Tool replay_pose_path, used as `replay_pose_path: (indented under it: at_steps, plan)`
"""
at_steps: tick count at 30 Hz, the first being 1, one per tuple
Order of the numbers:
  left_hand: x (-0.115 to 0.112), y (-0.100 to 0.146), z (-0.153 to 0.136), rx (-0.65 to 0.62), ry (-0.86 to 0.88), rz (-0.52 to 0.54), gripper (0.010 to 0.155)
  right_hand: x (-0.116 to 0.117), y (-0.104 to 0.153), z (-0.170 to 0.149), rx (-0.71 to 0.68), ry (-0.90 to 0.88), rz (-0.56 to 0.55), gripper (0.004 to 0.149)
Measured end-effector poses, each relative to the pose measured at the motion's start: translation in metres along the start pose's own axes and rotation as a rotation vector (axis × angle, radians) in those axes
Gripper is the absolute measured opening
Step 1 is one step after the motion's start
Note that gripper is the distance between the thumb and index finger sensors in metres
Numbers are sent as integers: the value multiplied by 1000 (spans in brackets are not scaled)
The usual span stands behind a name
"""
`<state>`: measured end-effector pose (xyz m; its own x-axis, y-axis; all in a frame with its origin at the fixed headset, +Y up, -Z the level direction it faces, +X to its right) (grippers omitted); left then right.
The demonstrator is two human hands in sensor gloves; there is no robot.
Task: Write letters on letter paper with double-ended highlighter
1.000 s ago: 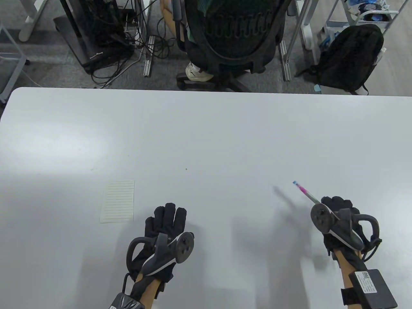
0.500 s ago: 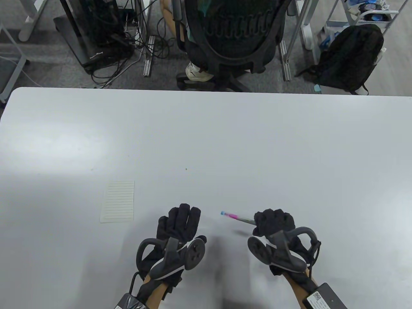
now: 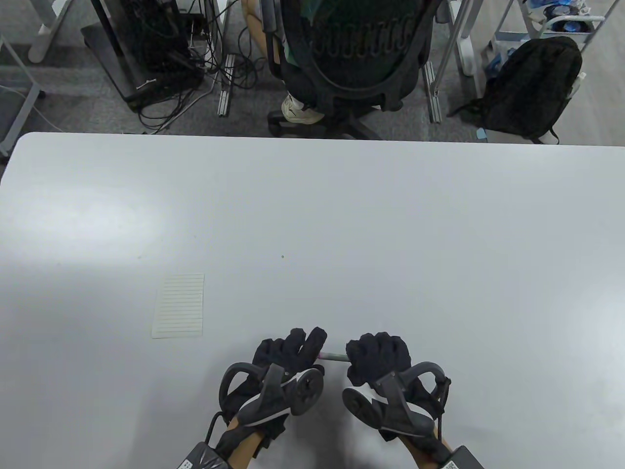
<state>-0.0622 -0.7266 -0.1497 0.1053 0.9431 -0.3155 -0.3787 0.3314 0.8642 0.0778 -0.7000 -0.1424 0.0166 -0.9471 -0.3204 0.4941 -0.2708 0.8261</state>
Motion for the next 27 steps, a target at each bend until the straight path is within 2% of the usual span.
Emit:
replay_pose_path:
  at_steps: [5,11,15,18,22,25,27]
  plan:
    - [-2,1,3,-12,10,16,53,-2,3,1,-16,-12,-11,46]
    - [-2,0,5,-27,5,35,51,-1,4,-3,-8,-8,1,48]
    - [0,5,1,3,-28,60,51,-4,4,-26,56,-34,61,63]
    - [2,6,-7,28,-13,64,51,-5,10,-43,104,-113,67,62]
    - [4,8,-10,39,-6,73,51,0,12,-49,92,-158,113,61]
    - [3,8,-4,13,7,75,50,-1,12,-46,75,-196,76,58]
    - [4,9,0,-1,4,87,50,-3,11,-42,64,-195,54,49]
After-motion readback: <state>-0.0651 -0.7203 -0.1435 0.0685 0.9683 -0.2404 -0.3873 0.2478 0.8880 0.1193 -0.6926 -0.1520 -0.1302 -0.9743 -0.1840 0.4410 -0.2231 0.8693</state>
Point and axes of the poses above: the tracker on the back of each hand, its own z axis roughly to the thumb side, its own y axis roughly from the fingertips to the wrist, x = y × z, the point moved 3 cm from there along -y, roughly from the wrist to the fingertips, and after that the axes turned 10 degrees about -z, right-handed, at the moved point
